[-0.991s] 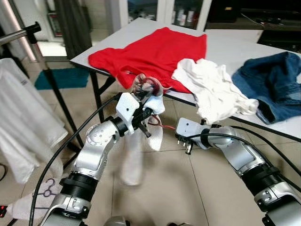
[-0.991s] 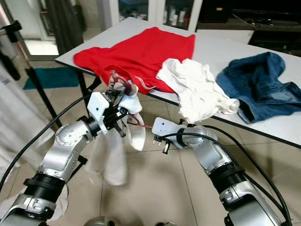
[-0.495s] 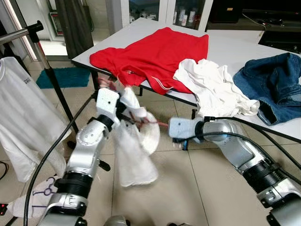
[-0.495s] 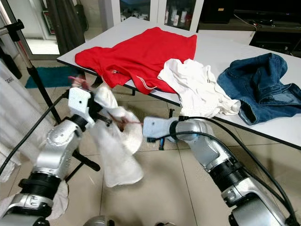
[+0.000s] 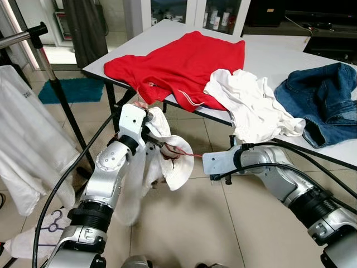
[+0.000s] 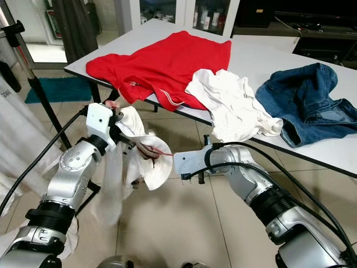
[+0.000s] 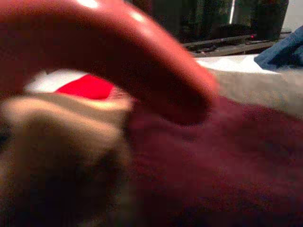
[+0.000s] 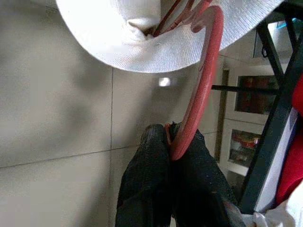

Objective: Hang hanger

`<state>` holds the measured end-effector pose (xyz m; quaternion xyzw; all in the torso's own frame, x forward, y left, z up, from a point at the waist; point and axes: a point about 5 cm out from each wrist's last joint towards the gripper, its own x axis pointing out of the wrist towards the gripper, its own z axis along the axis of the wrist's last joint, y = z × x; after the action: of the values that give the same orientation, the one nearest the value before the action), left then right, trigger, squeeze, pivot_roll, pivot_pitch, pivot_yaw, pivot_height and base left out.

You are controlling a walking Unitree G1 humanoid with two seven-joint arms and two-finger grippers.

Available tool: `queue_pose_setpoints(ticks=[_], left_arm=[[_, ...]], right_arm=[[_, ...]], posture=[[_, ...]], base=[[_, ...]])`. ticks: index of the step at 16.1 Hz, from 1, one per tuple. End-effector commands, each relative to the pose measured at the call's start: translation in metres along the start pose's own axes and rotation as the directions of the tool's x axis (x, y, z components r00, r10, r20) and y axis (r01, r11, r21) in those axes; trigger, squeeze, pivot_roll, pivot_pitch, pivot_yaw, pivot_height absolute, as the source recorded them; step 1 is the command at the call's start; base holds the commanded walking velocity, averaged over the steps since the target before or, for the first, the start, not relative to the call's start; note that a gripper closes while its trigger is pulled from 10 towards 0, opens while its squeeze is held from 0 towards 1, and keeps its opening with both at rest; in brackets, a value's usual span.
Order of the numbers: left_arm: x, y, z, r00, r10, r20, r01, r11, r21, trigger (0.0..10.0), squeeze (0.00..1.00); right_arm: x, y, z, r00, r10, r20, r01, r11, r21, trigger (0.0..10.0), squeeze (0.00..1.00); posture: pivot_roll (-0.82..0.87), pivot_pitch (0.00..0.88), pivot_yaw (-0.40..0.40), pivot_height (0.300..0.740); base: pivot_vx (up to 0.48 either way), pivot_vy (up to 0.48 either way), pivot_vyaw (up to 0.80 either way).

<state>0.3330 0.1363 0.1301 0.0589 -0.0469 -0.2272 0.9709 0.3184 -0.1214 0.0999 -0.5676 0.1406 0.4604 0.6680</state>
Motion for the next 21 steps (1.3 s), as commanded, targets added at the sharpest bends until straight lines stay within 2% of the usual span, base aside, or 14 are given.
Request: queue_pose_setpoints(ticks=[1, 4, 5, 7, 8, 9, 11, 12, 13, 15, 17, 18, 19, 21], left_arm=[[0.003, -0.005, 0.003, 0.999, -0.033, 0.017, 0.032, 0.999, 0.015, 0.0, 0.00], [0.002, -0.012, 0.001, 0.999, -0.048, 0.024, 0.048, 0.999, -0.014, 0.0, 0.00], [0.005, -0.016, 0.008, 0.994, -0.088, 0.063, 0.092, 0.994, -0.054, 0.0, 0.00], [0.005, -0.016, 0.023, 0.978, -0.125, 0.165, 0.160, 0.962, -0.220, 0.0, 0.00], [0.001, -0.016, 0.029, 0.966, -0.151, 0.208, 0.206, 0.939, -0.275, 0.0, 0.00], [-0.010, -0.019, 0.041, 0.927, -0.222, 0.301, 0.324, 0.880, -0.346, 0.0, 0.00], [-0.019, -0.021, 0.049, 0.892, -0.268, 0.365, 0.405, 0.834, -0.376, 0.0, 0.00], [-0.031, -0.026, 0.056, 0.843, -0.338, 0.417, 0.492, 0.797, -0.350, 0.0, 0.00], [-0.034, -0.028, 0.058, 0.828, -0.359, 0.430, 0.517, 0.786, -0.339, 0.0, 0.00], [-0.052, -0.035, 0.074, 0.721, -0.459, 0.520, 0.648, 0.712, -0.270, 0.0, 0.00], [-0.058, -0.035, 0.083, 0.691, -0.469, 0.550, 0.673, 0.695, -0.253, 0.0, 0.00], [-0.064, -0.038, 0.093, 0.664, -0.532, 0.525, 0.699, 0.692, -0.183, 0.0, 0.00], [-0.065, -0.044, 0.092, 0.664, -0.604, 0.440, 0.708, 0.698, -0.110, 0.0, 0.00], [-0.058, -0.047, 0.075, 0.714, -0.633, 0.299, 0.678, 0.731, -0.070, 0.0, 0.00]], right_arm=[[-0.004, -0.013, 0.012, 0.997, -0.034, 0.073, 0.029, 0.997, 0.071, 0.0, 0.01], [-0.007, -0.018, 0.016, 0.994, -0.042, 0.100, 0.037, 0.997, 0.061, 0.0, 0.01], [-0.004, -0.012, 0.002, 1.000, -0.009, 0.019, 0.009, 1.000, -0.018, 0.0, 0.01], [-0.002, -0.007, -0.006, 0.999, 0.031, -0.037, -0.033, 0.997, -0.065, 0.0, 0.00], [-0.001, -0.004, -0.007, 0.998, 0.045, -0.044, -0.048, 0.996, -0.073, 0.0, 0.00], [-0.002, -0.001, -0.006, 0.997, 0.060, -0.038, -0.063, 0.995, -0.076, 0.0, 0.00], [-0.002, 0.002, -0.004, 0.997, 0.075, -0.034, -0.077, 0.994, -0.080, 0.0, 0.00], [-0.002, 0.006, -0.006, 0.995, 0.089, -0.044, -0.092, 0.992, -0.087, 0.0, 0.00], [-0.002, 0.007, -0.007, 0.995, 0.092, -0.047, -0.096, 0.991, -0.089, 0.0, 0.00], [0.001, 0.006, -0.008, 0.995, 0.084, -0.048, -0.088, 0.992, -0.088, 0.0, 0.00], [0.001, 0.006, -0.010, 0.994, 0.088, -0.058, -0.093, 0.992, -0.091, 0.0, 0.00], [0.001, 0.007, -0.012, 0.993, 0.098, -0.066, -0.104, 0.990, -0.091, 0.0, 0.00], [0.001, 0.007, -0.009, 0.994, 0.101, -0.049, -0.105, 0.991, -0.079, 0.0, 0.00], [0.002, 0.003, 0.000, 0.995, 0.100, 0.006, -0.100, 0.994, -0.050, 0.0, 0.00]], posture=[[0.09, 0.000, -0.047, 0.740], [0.09, 0.000, -0.046, 0.740], [0.09, 0.000, -0.052, 0.740], [0.09, 0.000, -0.056, 0.740], [0.09, 0.000, -0.057, 0.740], [0.09, 0.000, -0.057, 0.740], [0.09, 0.000, -0.057, 0.740], [0.09, 0.003, -0.057, 0.740], [0.09, 0.003, -0.057, 0.740], [0.09, 0.004, -0.058, 0.740], [0.09, 0.002, -0.061, 0.740], [0.09, 0.002, -0.061, 0.740], [0.09, 0.002, -0.061, 0.740], [0.10, 0.000, -0.067, 0.740]], base=[[0.000, 0.000, 0.00], [0.000, 0.000, 0.00], [0.000, 0.000, 0.00], [0.000, 0.000, 0.00], [0.000, 0.000, 0.00], [0.000, 0.000, 0.00], [0.000, 0.000, 0.00], [0.000, 0.000, 0.00], [0.000, 0.000, 0.00], [0.000, 0.000, 0.00], [0.000, 0.000, 0.00], [0.000, 0.000, 0.00], [0.000, 0.000, 0.00], [0.000, 0.000, 0.00]])
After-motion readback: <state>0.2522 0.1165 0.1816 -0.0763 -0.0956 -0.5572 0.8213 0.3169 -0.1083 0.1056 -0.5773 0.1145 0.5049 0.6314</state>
